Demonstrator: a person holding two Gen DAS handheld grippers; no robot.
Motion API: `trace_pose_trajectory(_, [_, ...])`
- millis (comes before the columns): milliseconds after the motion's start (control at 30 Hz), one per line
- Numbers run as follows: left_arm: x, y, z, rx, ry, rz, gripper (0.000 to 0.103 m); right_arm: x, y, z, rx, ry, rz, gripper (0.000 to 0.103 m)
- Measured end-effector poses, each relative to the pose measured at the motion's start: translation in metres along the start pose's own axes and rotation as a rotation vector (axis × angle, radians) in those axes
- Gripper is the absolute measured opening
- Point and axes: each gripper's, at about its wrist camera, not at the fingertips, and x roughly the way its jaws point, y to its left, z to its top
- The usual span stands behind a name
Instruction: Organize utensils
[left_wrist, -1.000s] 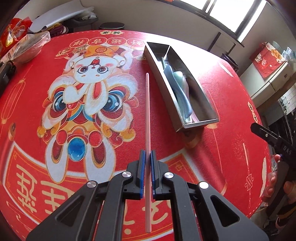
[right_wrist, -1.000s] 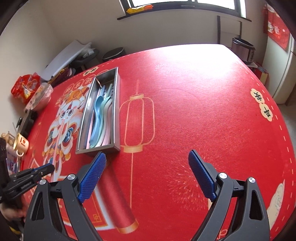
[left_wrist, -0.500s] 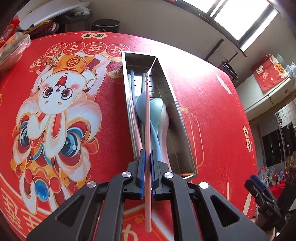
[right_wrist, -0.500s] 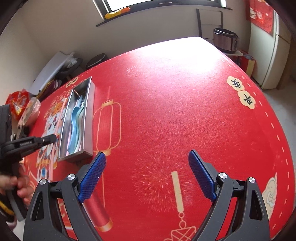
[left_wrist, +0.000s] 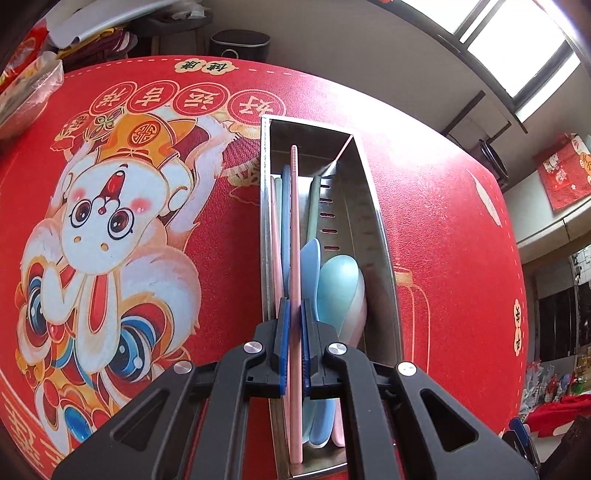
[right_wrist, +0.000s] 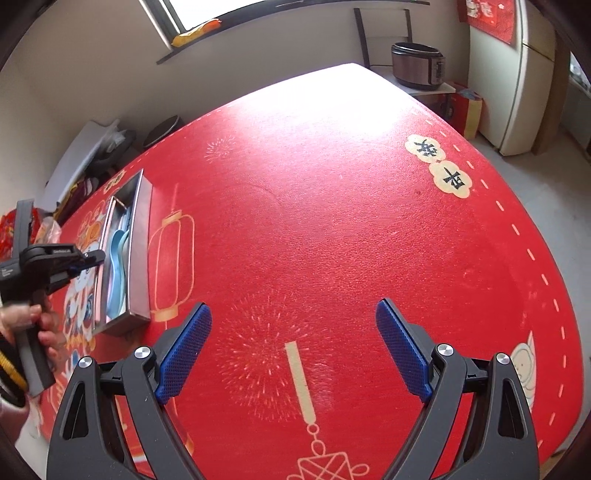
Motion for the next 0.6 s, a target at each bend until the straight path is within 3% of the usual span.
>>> trace_pose_trajectory(133, [0.004,-0.002,-0.003,0.019,0.013,0.008,0.006,-0.001,0.000,0.001,0.001,0.000,0.000,0.087])
trace_pose_trajectory(300, [-0.002,-0.005,-0.007,0.060,0.013,-0.003,0.014,-0.004,0.006,0.006,-0.008,-0.010,0.000,0.087])
trace_pose_trajectory(367, [-0.009,-0.011,-0.008,0.107,0.007,-0.005,0.024,-0.007,0.009,0.008,-0.014,-0.020,0.002,0.087])
trace_pose_trajectory(400, [-0.015,-0.015,-0.009,0.134,-0.003,0.006,0.037,-0.009,0.012,0.009,-0.019,-0.025,0.005,0.087])
trace_pose_trajectory(433, [-0.021,-0.017,-0.010,0.155,-0.020,0.013,0.042,-0.012,0.014,0.011,-0.024,-0.032,0.008,0.087])
trace_pose_trajectory(600, [-0.060,-0.021,-0.012,0.237,-0.093,-0.001,0.054,-0.029,0.032,0.023,-0.053,-0.081,0.021,0.087])
